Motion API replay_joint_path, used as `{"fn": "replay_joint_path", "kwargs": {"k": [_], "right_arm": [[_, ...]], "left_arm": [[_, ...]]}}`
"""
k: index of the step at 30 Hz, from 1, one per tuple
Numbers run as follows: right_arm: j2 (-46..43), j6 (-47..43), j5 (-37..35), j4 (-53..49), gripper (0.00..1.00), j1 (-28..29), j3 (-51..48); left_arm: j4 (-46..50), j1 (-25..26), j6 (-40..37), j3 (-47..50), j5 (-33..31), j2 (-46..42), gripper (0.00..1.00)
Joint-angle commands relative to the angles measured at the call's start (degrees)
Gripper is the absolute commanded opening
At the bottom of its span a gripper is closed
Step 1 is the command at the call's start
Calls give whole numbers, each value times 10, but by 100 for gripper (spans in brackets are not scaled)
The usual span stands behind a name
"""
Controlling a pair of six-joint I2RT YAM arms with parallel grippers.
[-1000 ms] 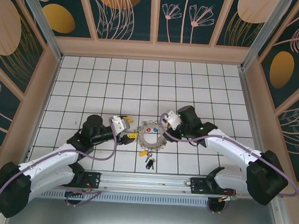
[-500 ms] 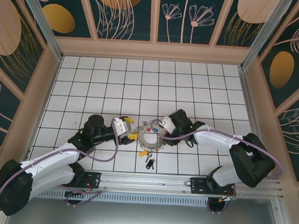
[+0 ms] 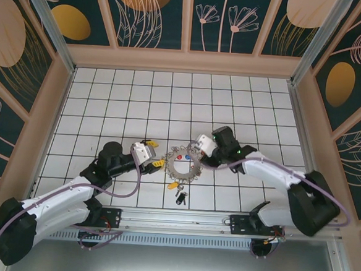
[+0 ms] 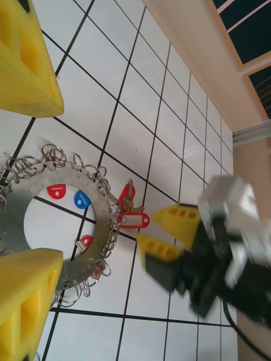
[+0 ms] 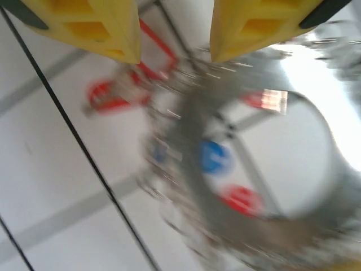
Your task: Put the keys on the keyring
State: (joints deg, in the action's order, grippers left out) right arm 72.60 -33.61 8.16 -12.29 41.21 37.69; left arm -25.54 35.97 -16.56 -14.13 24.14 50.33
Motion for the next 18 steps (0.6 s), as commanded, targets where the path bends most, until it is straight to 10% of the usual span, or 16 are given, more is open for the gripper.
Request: {"fn": "replay_joint_path", "kwargs": {"k": [1, 18], "right_arm": [[-60, -99, 29, -50, 38, 81, -37], [-1, -75, -58, 71, 39, 124, -120]], "left_arm": [[20, 2, -3, -16, 14, -3, 62], [50, 4, -25, -24, 25, -1, 61]]}}
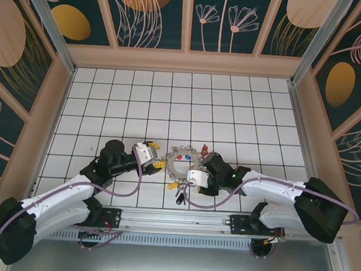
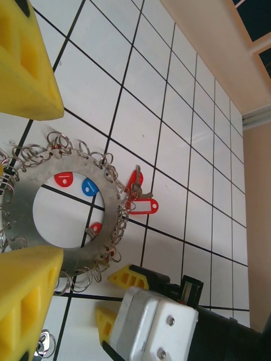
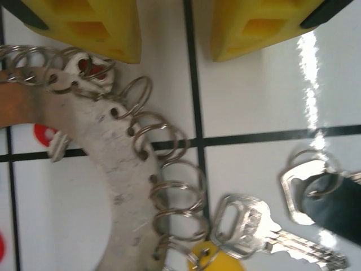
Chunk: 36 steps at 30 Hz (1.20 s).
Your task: Put the keys on the keyring
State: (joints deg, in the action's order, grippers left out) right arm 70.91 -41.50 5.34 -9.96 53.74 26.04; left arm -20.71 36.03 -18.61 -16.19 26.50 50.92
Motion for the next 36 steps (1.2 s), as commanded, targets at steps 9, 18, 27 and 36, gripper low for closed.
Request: {"fn": "replay_joint_path", "kwargs": {"k": [9, 18, 27, 36], "right_arm": [[43, 23, -30, 80, 37, -5, -6], [48, 38, -59, 110, 27, -23, -13], [43, 35, -36, 141, 17, -24, -25], [-8, 15, -30, 152, 2, -24, -37]], "left_arm": [[-6, 3, -1, -3, 2, -1, 61], [-16, 3, 6, 1, 4, -5, 61], [-46, 3, 13, -1, 13, 10, 60], [-39, 3, 0, -20, 22, 15, 61]]}}
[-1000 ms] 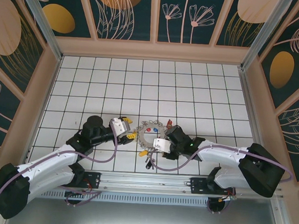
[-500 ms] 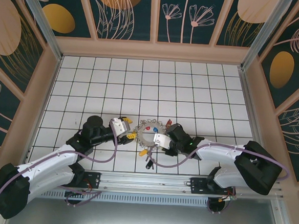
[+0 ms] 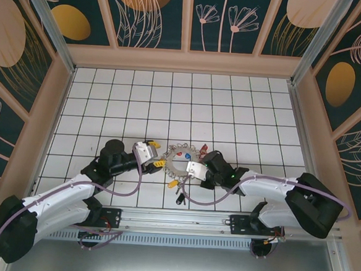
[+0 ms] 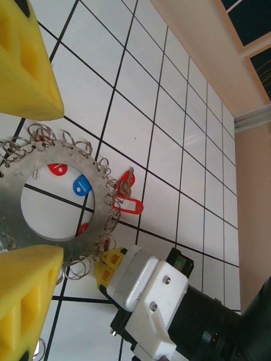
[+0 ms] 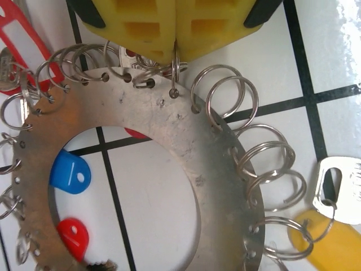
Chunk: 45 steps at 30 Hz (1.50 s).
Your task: Put the keys on the keyring
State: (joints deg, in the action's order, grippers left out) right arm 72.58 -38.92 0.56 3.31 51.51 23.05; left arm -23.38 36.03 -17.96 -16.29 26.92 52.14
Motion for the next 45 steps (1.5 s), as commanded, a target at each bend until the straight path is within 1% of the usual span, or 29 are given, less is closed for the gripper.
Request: {"fn": "replay_joint_path", "kwargs": {"k": [1, 2, 6, 8, 11, 13, 15, 17, 22, 25, 28, 32, 37, 40, 42, 45], "right_arm": [[-34, -14, 27, 21, 2, -2, -9], [-43, -16, 32, 21, 0, -2, -10], [-81, -31, 40, 16, 0, -2, -13], [-102, -41, 48, 4, 0, -2, -8], [-130, -61, 48, -20, 0, -2, 9], [-137, -81, 43, -47, 0, -2, 32], [-136, -104, 44, -81, 0, -1, 61], [-133, -125, 45, -107, 0, -2, 89], [-111, -177, 52, -171, 0, -3, 161], [-93, -201, 64, -208, 0, -4, 201], [-77, -218, 71, -240, 0, -6, 239], [-76, -225, 102, -253, 0, -12, 266], [-73, -235, 127, -284, 0, -15, 294], [-69, -230, 147, -316, 0, -14, 320], [-72, -224, 163, -317, 0, -14, 327], [-76, -213, 178, -301, 0, -15, 328]], "left_arm": [[-10, 3, -12, -24, 22, 5, 61], [-7, 3, -17, -27, 25, 7, 61], [2, 3, -42, -46, 43, 20, 62], [5, 3, -60, -57, 61, 30, 63], [35, 3, -101, -86, 94, 50, 63], [47, 3, -120, -106, 92, 59, 63], [33, 2, -121, -115, 74, 63, 63], [32, 2, -133, -127, 74, 68, 62], [80, 2, -199, -172, 112, 102, 55], [64, 3, -198, -183, 117, 112, 51], [35, 2, -214, -172, 122, 110, 52], [84, 3, -275, -182, 135, 118, 52], [54, 2, -268, -175, 174, 116, 52], [60, 3, -281, -179, 163, 117, 52], [61, 2, -293, -182, 159, 120, 53], [67, 3, -328, -184, 197, 135, 55]]}}
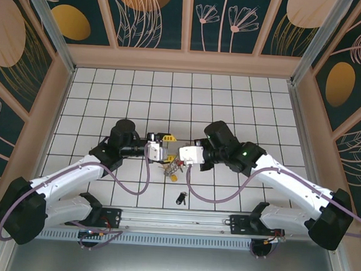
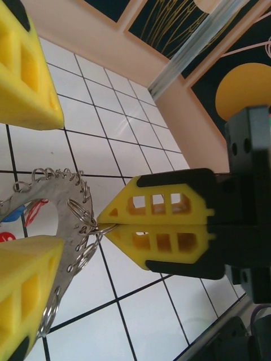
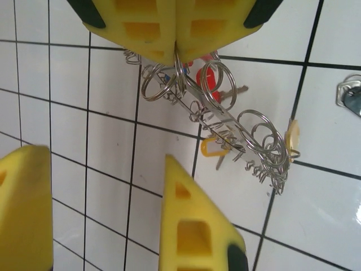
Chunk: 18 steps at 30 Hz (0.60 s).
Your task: Put the keys on the keyring
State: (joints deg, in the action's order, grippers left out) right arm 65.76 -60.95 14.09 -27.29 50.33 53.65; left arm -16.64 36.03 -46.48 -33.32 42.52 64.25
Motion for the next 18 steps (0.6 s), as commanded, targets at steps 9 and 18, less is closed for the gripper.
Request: {"fn": "replay_joint_path", "kwargs": {"k": [9, 18], "right_arm": [[1, 34, 68, 16, 0, -3, 36], [-3, 48, 71, 29, 0, -4, 27]], "left_arm": [[10, 3, -77, -40, 46, 44, 49], [12, 5, -82, -44, 77, 48, 32]]}}
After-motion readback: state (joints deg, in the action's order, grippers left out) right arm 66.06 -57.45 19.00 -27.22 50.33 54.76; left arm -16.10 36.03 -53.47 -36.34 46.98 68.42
